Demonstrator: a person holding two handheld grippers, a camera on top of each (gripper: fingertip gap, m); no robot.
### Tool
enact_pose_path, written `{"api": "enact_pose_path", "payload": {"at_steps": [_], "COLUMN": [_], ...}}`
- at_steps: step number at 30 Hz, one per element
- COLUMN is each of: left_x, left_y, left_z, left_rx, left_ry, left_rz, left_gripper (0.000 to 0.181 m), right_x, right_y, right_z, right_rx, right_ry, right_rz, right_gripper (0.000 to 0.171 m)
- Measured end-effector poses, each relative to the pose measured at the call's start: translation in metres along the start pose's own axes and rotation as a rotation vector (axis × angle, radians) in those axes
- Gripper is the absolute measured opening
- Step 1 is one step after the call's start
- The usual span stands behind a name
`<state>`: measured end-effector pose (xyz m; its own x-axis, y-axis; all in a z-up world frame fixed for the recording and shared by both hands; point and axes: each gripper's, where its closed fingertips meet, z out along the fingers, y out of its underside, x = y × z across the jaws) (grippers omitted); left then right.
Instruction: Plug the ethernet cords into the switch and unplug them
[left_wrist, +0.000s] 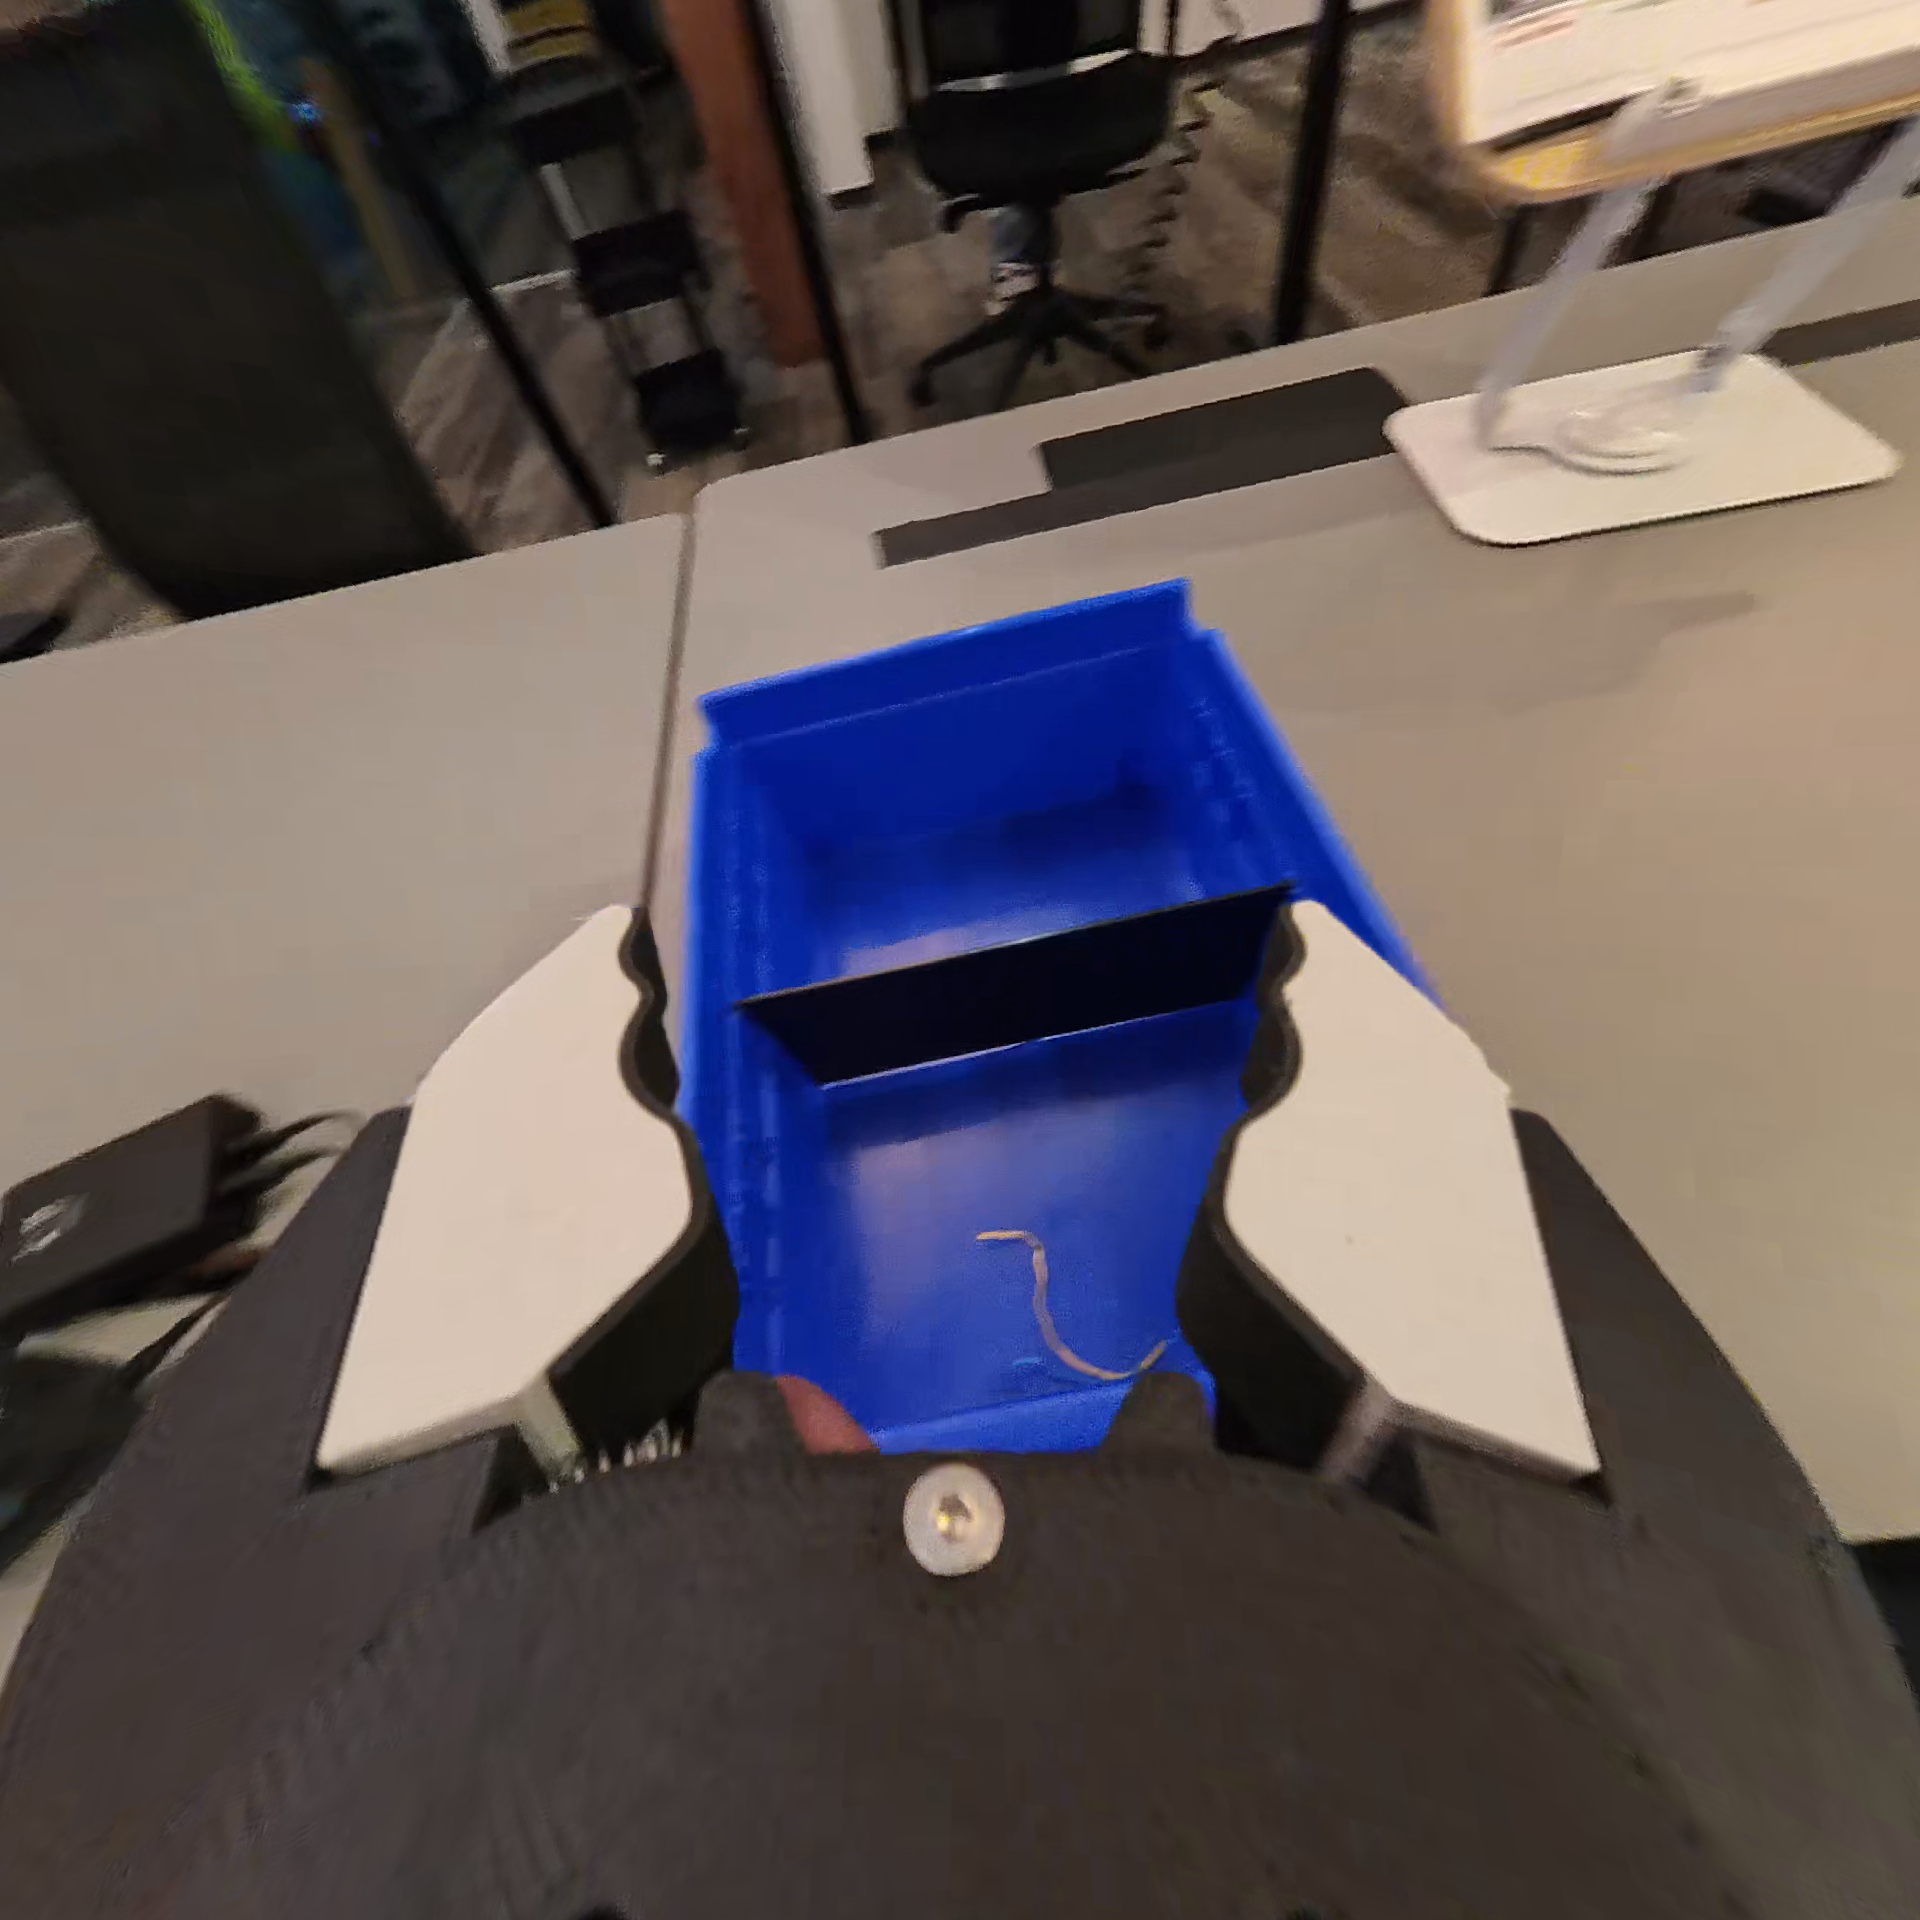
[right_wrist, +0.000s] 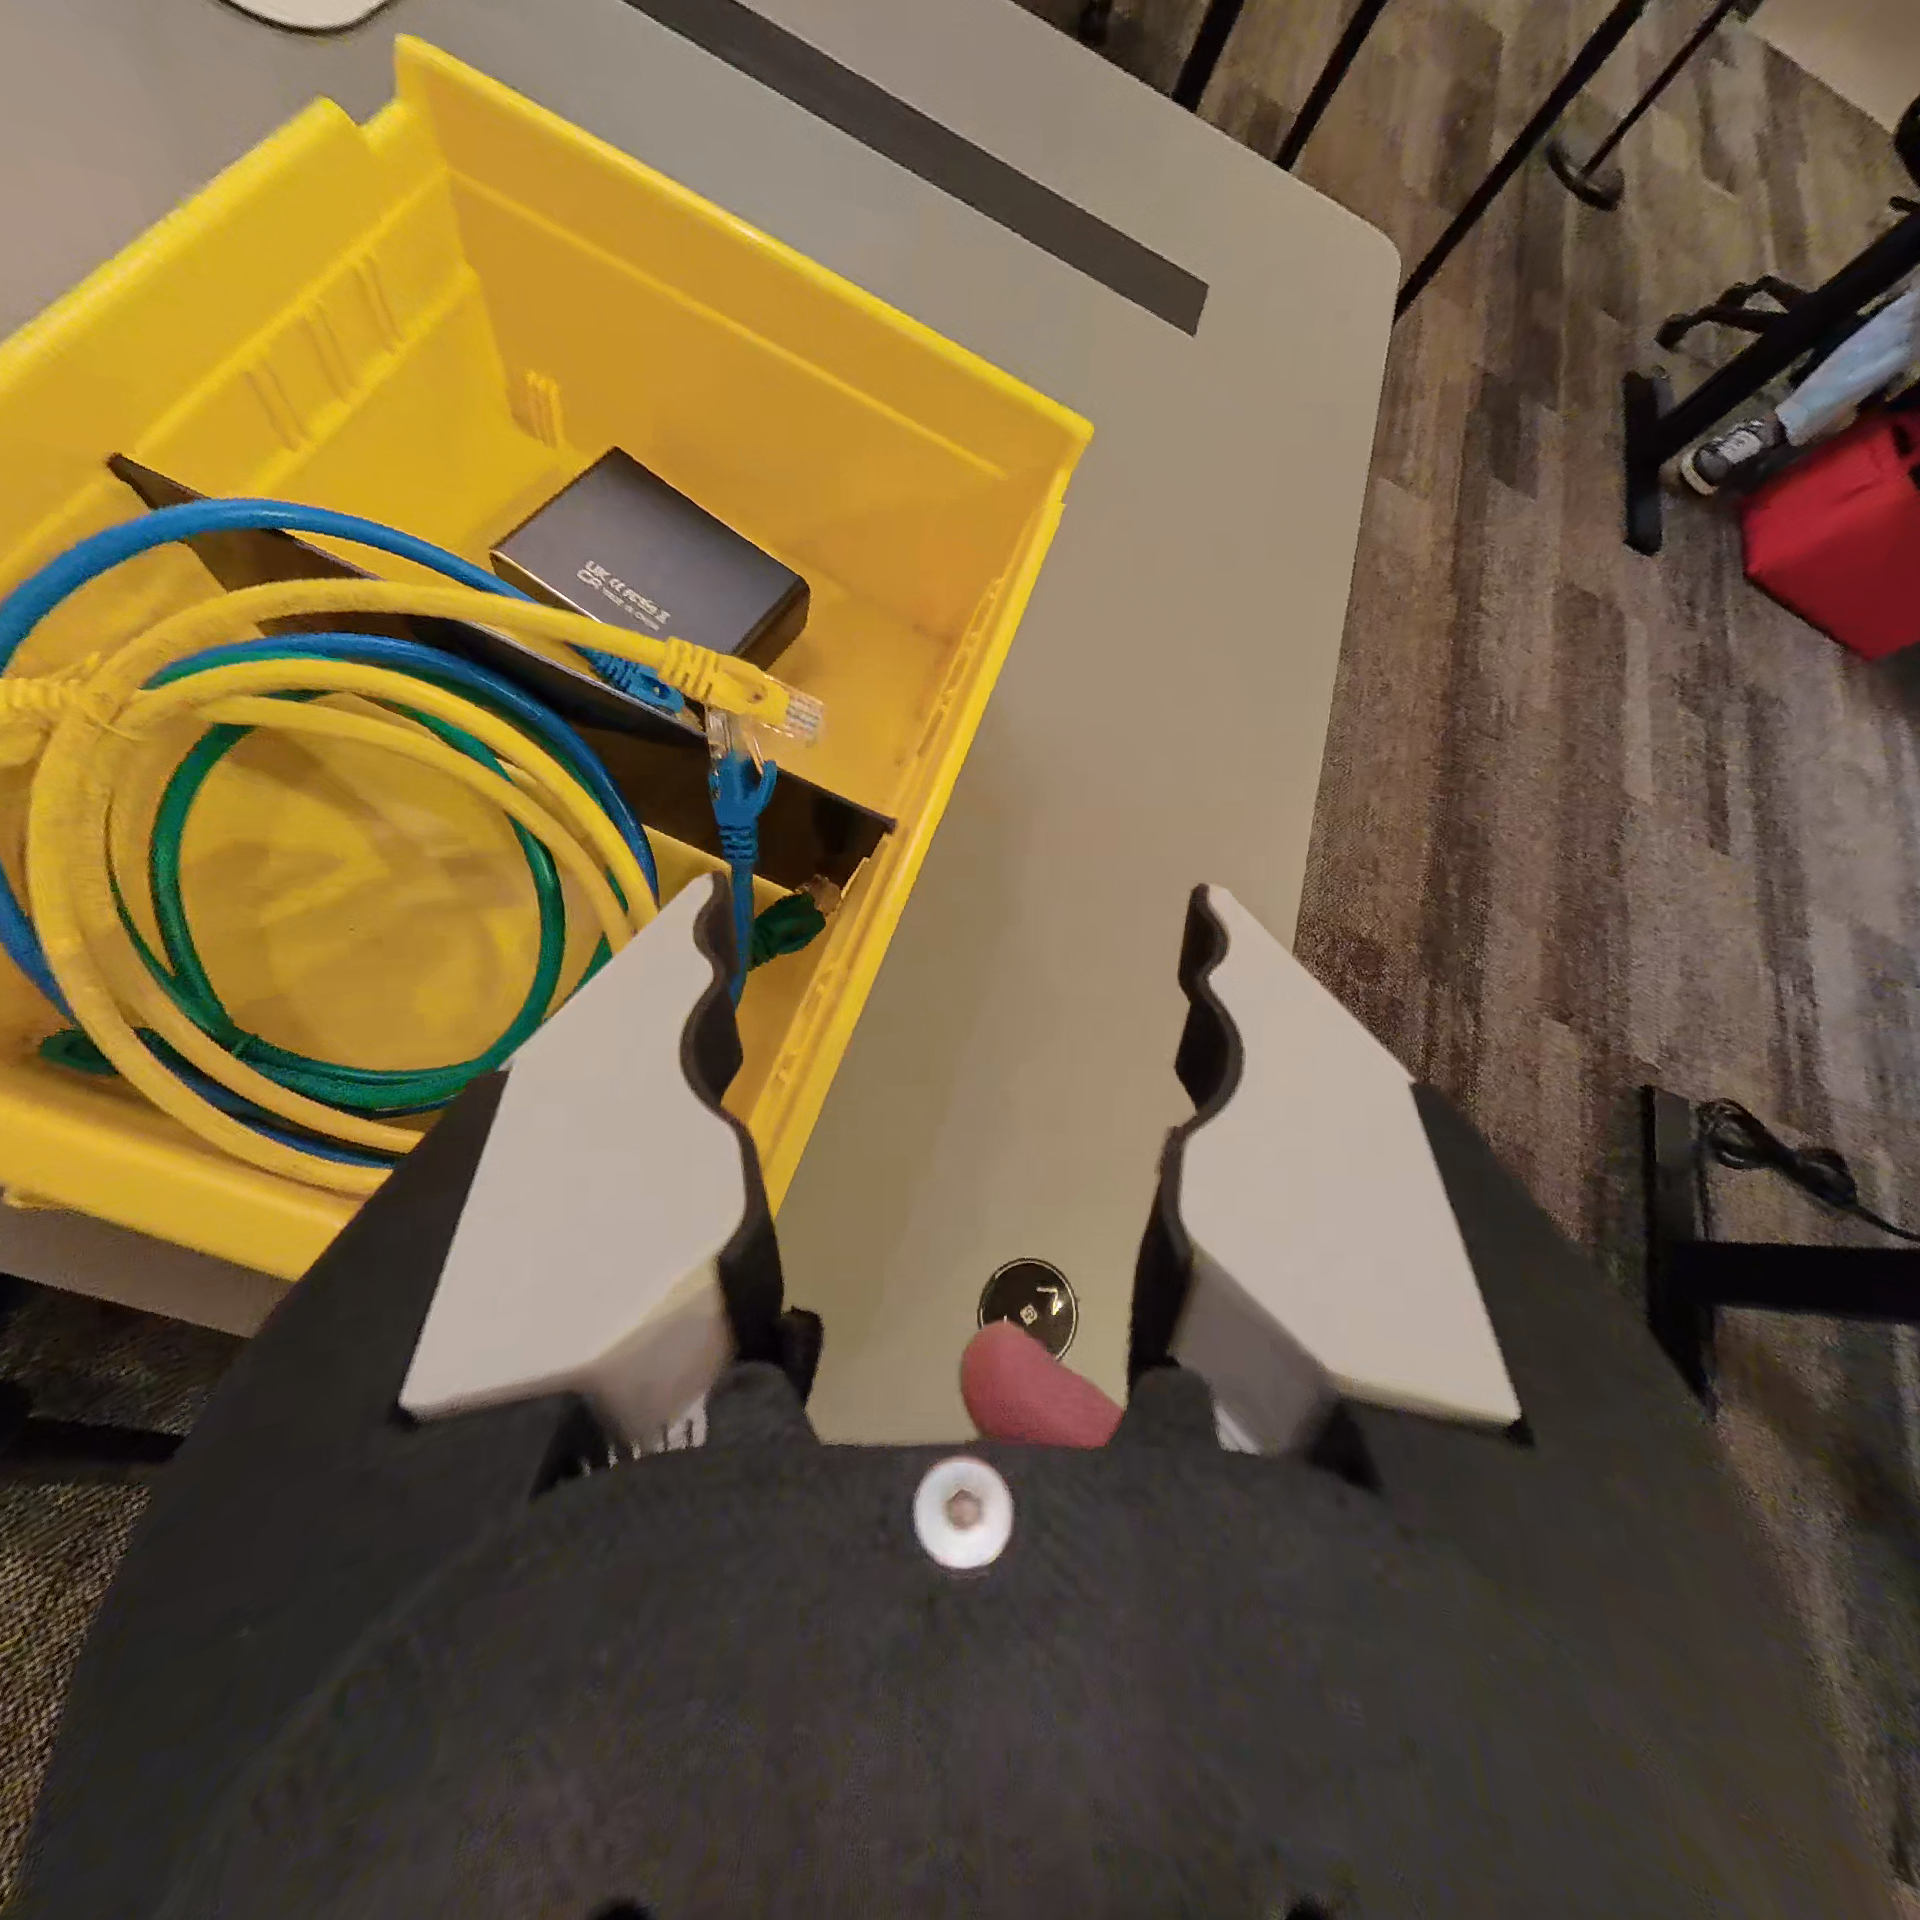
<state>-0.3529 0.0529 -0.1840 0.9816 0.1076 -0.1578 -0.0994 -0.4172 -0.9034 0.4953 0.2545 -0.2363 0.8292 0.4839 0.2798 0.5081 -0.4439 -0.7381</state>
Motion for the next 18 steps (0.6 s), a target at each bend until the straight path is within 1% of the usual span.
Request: {"api": "enact_pose_path", "payload": {"at_steps": [2, 4, 7, 11, 14, 18], "left_x": [-0.025, -0.045, -0.058, -0.051, -0.049, -0.048], "left_y": [0.018, 0.036, 0.053, 0.064, 0.07, 0.077], "left_z": [-0.001, 0.002, 0.008, 0.016, 0.018, 0.021], "left_rx": [-0.033, -0.087, -0.13, -0.155, -0.175, -0.192], "left_ry": [-0.109, -0.203, -0.288, -0.278, -0.282, -0.284], "left_rz": [0.017, 0.052, 0.087, 0.076, 0.085, 0.092], "left_gripper": [0.107, 0.108, 0.107, 0.108, 0.107, 0.107], "right_x": [0.0, 0.005, 0.001, -0.015, -0.021, -0.033], "right_y": [0.006, 0.015, 0.025, 0.023, 0.02, 0.023], "right_z": [0.003, 0.006, 0.012, 0.017, 0.017, 0.022], "right_rx": [-0.004, -0.014, -0.016, 0.047, 0.093, 0.086], "right_ry": [0.016, 0.053, 0.049, -0.04, -0.071, -0.087], "right_rz": [0.014, 0.026, 0.058, 0.152, 0.218, 0.21], "right_gripper": [0.089, 0.09, 0.089, 0.087, 0.082, 0.082]}}
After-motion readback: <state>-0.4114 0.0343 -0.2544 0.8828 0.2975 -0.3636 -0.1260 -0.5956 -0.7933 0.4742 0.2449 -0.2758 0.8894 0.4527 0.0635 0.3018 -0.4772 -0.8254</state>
